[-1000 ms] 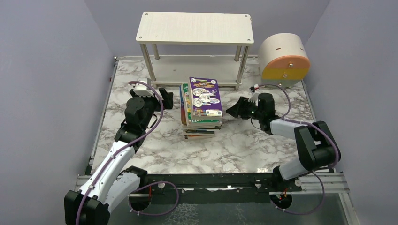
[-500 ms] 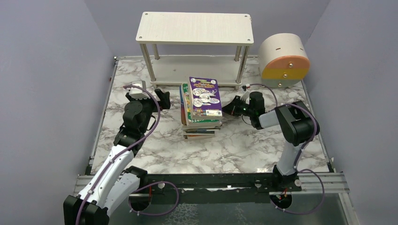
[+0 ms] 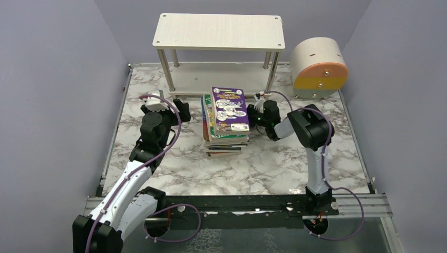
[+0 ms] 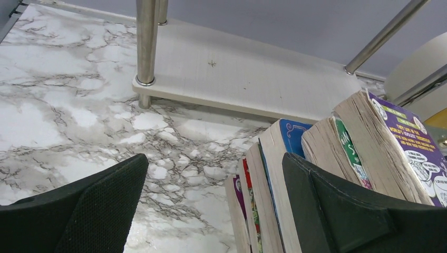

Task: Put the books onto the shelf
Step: Adjust the book at the center of the board, then adjust the shelf at the center of the board.

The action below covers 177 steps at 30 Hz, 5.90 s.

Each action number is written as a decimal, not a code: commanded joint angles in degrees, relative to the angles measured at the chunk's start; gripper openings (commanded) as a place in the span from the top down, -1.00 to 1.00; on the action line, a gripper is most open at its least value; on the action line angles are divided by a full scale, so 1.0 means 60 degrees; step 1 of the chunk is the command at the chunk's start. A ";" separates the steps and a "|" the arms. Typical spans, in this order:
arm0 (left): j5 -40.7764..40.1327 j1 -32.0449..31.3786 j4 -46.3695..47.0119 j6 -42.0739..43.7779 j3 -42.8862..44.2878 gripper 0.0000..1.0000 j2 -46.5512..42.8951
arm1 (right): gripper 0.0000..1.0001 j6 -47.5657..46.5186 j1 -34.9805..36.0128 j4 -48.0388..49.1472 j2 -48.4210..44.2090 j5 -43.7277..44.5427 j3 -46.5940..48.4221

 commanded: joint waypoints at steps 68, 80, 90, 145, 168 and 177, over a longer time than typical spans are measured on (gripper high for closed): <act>-0.1632 -0.0018 -0.1300 0.0433 0.1193 -0.92 -0.1476 | -0.61 -0.5733 0.1156 -0.3972 -0.6651 0.9840 0.0070; -0.1570 -0.0018 -0.1488 0.0573 0.1453 -0.93 -0.1155 | -0.61 -0.7110 -0.0015 -0.2789 -0.5305 0.9692 0.1295; -0.1593 -0.0018 -0.1314 0.0645 0.1508 -0.93 -0.1061 | -0.60 -0.7473 -0.0527 -0.1904 -0.3643 0.8727 0.2568; -0.1593 0.0757 0.0707 0.1530 0.4412 -0.98 0.4251 | 0.98 -0.4572 0.0392 -0.4487 -0.8951 1.1005 -0.1096; 0.0111 0.1314 0.1756 0.2208 0.6655 -0.95 0.7515 | 0.99 -0.4217 0.0466 -0.6172 -1.1046 1.1877 -0.1683; 0.1098 0.1319 0.1852 0.2319 0.7752 -0.93 0.8715 | 0.98 -0.4110 0.0465 -0.6512 -1.1235 1.1897 -0.1767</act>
